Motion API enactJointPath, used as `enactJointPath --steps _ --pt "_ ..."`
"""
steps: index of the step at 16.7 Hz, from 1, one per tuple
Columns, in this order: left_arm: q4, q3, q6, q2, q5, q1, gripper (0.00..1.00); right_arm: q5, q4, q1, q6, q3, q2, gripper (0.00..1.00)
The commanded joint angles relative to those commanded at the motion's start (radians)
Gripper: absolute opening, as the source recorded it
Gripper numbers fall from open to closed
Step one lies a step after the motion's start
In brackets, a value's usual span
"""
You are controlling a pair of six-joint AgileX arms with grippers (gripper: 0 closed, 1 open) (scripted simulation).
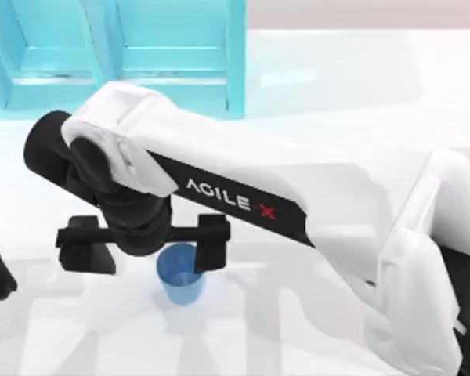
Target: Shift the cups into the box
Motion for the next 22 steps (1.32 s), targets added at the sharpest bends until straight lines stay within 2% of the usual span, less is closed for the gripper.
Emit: enactJointPath --steps 4,9,22 --pt "0.000 0.000 0.000 0.000 0.000 0.000 1.00 0.000 0.128 -0.001 -0.001 -0.142 -0.028 1.00" --pt "0.000 0.000 0.000 0.000 0.000 0.000 1.00 0.000 0.137 -0.001 -0.001 -0.151 -0.030 1.00" --pt "0.000 0.000 0.000 0.000 0.000 0.000 1.00 0.000 0.137 -0.001 -0.001 -0.151 -0.030 0.02"
